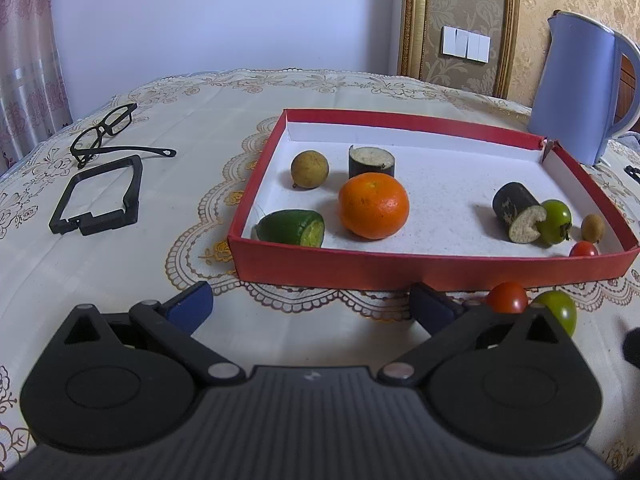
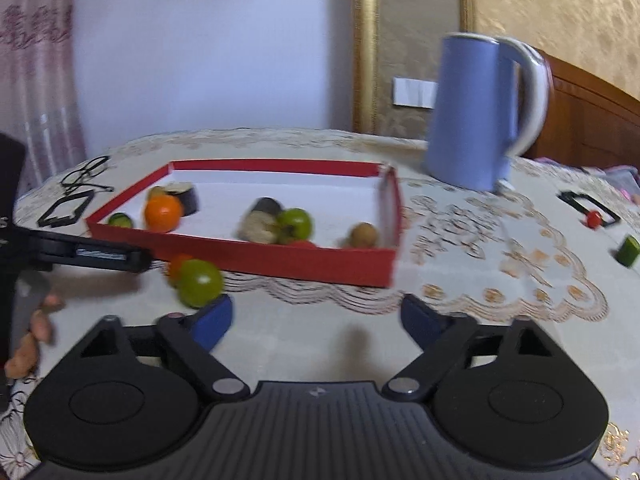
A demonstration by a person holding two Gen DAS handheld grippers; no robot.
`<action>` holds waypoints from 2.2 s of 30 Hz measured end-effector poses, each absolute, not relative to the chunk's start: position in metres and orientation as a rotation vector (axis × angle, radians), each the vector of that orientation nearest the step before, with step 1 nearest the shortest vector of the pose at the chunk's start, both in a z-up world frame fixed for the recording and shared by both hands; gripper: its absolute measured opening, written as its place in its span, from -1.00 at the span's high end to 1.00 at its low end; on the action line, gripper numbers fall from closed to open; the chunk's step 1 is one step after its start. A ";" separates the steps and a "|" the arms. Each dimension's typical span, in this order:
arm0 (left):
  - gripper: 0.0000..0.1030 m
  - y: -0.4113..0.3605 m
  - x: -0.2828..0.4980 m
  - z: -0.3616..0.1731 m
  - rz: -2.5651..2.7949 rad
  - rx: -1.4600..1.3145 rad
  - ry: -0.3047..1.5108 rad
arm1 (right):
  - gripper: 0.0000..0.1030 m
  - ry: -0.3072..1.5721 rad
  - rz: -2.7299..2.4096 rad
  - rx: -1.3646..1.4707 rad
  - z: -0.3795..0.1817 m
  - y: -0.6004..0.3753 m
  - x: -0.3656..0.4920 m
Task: Organize fruits
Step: 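Move the right gripper to the green tomato and grasp it, then carry the green tomato into the red tray and open the right gripper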
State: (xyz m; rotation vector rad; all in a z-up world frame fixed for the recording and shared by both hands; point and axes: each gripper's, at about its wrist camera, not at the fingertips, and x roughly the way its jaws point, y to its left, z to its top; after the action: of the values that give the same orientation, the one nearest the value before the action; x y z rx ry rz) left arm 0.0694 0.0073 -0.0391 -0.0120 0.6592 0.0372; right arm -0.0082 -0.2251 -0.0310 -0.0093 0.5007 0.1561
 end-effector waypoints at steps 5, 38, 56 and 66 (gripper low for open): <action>-1.00 0.007 0.069 -0.039 0.037 -0.012 0.659 | -0.27 0.541 0.216 -0.022 -0.031 -0.201 0.004; -1.00 0.007 0.069 -0.039 0.037 -0.013 0.660 | 0.36 0.427 0.128 -0.024 0.000 -0.224 0.045; -1.00 0.007 0.070 -0.039 0.037 -0.013 0.660 | 0.36 0.596 0.009 -0.060 -0.035 -0.217 0.166; -1.00 0.008 0.069 -0.039 0.037 -0.013 0.660 | 0.34 0.604 0.007 -0.078 -0.033 -0.213 0.170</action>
State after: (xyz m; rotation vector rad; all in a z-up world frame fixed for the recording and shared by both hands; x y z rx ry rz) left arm 0.0694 0.0075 -0.0391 -0.0126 0.6600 0.0374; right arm 0.1697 -0.2126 -0.0333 -0.0782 0.6035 0.0068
